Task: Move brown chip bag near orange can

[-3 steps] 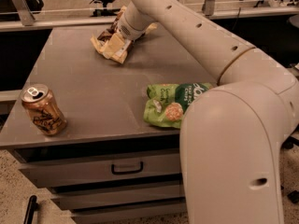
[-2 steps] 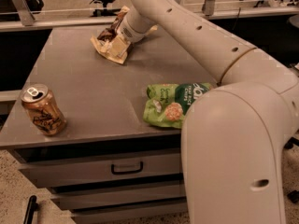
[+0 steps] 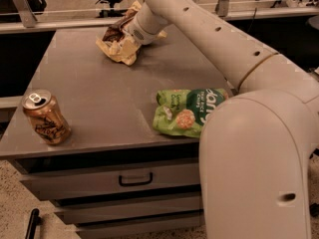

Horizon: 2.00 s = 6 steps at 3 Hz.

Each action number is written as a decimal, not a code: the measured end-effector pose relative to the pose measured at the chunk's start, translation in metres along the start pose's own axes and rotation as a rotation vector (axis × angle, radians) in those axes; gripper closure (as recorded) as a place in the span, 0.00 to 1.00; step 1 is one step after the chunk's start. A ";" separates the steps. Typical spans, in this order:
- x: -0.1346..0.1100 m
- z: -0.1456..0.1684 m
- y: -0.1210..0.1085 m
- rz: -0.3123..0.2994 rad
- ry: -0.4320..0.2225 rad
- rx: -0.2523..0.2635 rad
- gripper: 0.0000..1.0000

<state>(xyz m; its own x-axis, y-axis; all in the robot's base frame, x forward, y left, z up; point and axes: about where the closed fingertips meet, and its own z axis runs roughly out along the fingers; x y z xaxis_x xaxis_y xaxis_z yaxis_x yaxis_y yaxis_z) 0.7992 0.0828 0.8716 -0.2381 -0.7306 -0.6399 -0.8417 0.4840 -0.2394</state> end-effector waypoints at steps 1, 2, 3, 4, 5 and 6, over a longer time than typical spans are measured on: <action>-0.012 -0.030 0.036 -0.175 -0.003 -0.103 1.00; -0.010 -0.052 0.066 -0.269 0.009 -0.175 1.00; -0.003 -0.074 0.096 -0.296 -0.002 -0.242 1.00; 0.023 -0.085 0.142 -0.249 -0.022 -0.352 1.00; 0.040 -0.076 0.196 -0.234 -0.038 -0.482 1.00; 0.039 -0.077 0.196 -0.234 -0.038 -0.482 1.00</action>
Offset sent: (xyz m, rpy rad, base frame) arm -0.1238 0.0112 0.0451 -0.1423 0.0091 0.4366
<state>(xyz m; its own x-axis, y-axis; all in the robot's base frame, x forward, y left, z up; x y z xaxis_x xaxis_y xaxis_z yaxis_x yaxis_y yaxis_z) 0.5878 0.1115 0.8560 -0.0078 -0.7704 -0.6375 -0.9994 0.0283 -0.0220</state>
